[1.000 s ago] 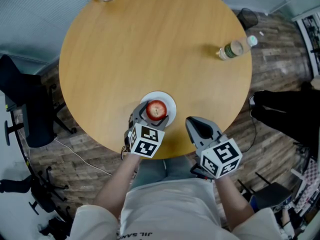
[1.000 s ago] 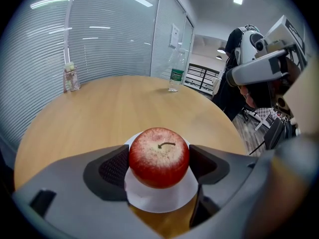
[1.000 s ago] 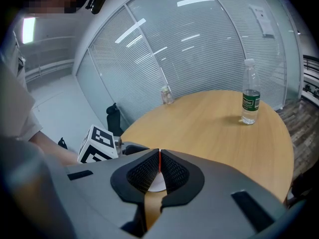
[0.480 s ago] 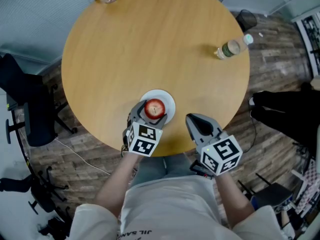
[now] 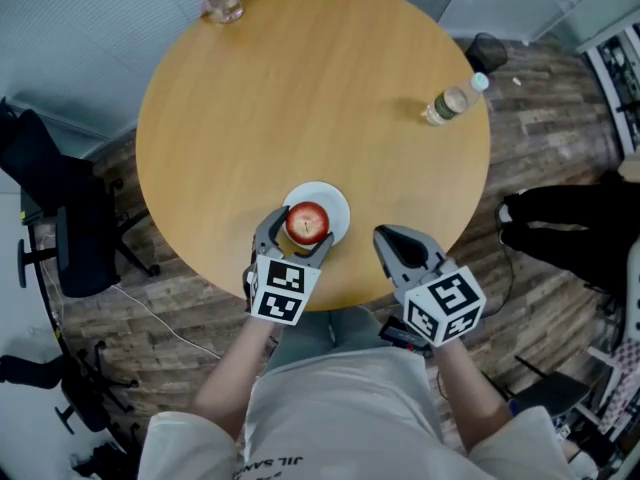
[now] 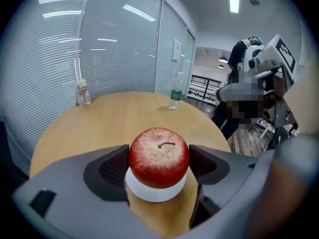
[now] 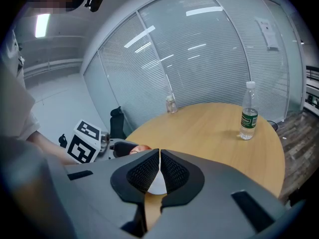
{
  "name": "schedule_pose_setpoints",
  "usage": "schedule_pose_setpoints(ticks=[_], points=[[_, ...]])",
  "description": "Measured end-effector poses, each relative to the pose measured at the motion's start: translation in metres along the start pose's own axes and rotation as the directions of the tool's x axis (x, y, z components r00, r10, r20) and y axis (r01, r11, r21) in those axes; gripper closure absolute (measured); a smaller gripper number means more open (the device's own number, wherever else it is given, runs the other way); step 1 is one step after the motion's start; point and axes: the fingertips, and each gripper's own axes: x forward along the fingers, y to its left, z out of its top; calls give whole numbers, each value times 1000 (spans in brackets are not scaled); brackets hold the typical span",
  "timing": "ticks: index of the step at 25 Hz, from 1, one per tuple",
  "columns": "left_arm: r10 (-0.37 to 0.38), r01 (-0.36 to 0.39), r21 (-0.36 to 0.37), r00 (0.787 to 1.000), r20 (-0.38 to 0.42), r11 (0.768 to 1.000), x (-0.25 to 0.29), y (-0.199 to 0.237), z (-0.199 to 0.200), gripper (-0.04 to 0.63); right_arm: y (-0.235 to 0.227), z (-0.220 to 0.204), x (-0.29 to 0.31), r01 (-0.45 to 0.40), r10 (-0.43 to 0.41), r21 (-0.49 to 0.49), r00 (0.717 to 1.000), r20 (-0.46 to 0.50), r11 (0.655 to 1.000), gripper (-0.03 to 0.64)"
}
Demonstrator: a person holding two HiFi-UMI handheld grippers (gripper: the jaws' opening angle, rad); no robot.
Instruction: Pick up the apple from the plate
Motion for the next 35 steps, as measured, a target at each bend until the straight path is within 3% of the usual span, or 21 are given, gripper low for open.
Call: schedule_pose_setpoints(ticks=[16,35], points=[[29,-31,12,985,168,999,-93,-20,33,219,20,28,-41,14,-7,-75,996,92,997,584],[30,-20,-40,959,282,999,-144,-36,46,219,41,42,-57,9,7,-117,990,139,993,584]])
